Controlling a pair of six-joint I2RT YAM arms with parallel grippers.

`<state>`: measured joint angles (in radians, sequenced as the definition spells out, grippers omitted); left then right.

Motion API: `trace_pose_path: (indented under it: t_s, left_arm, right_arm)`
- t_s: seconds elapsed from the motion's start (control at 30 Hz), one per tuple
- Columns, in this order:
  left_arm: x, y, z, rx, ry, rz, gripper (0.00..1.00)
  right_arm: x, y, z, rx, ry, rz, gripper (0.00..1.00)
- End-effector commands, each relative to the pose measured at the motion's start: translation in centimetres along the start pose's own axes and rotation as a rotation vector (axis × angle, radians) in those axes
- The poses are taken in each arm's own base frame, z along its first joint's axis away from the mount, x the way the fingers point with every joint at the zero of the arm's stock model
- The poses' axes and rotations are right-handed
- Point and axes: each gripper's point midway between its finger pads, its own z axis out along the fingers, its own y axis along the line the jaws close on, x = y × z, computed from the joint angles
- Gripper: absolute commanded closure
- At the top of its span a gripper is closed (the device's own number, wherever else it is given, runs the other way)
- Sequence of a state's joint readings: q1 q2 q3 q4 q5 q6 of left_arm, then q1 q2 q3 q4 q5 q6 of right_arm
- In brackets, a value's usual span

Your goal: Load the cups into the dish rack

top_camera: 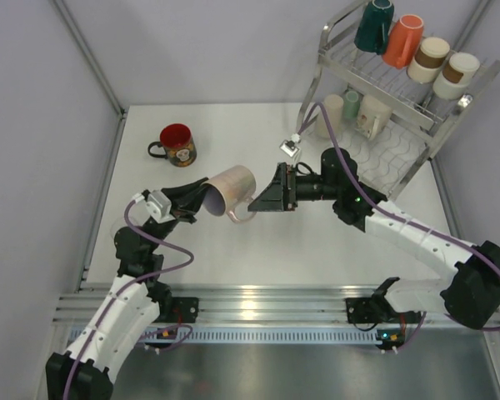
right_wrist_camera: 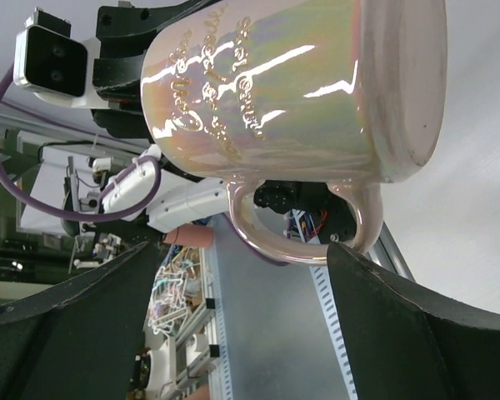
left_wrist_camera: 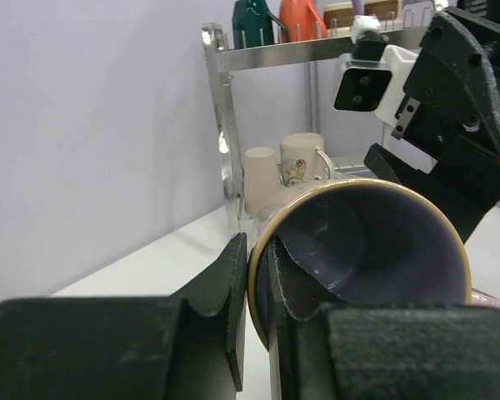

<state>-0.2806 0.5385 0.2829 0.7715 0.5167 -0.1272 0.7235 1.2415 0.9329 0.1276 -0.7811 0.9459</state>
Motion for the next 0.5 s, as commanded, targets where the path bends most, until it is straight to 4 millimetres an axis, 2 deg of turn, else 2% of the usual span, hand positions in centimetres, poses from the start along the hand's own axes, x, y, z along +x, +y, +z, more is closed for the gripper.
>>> trace_pose_path:
  t_s: [0.0,0.13,0.27,0.43,0.47]
  left_arm:
    - [-9.5,1.5,0.0,-0.109,-0.319,0.127,1.0]
    - [-11.0,1.6,0.2,-0.112,-0.356,0.108,1.0]
    - [-13.3,1.4,0.2,-0.109,-0.417,0.105,1.0]
    - [-15.1,0.0,0.4,-0.033,-0.464,0.089,1.0]
    - [-15.6,-0.3,0.3,-0.021,-0.488,0.089,1.0]
  right_arm:
    - [-1.0,3.2,-0.1,-0.055,-0.044,-0.1,0.16]
    - [-0.7,3.4,-0.1,-0.077,-0.043,-0.116,0.16]
    - [-0.5,4.5,0.2,-0.119,-0.039,-0.132,0.15]
    - [-0.9,5.5,0.5,-0.163,-0.049,-0.12,0.15]
    - [-1.3,6.3,0.5,-0.201,-0.066,-0.136,0.15]
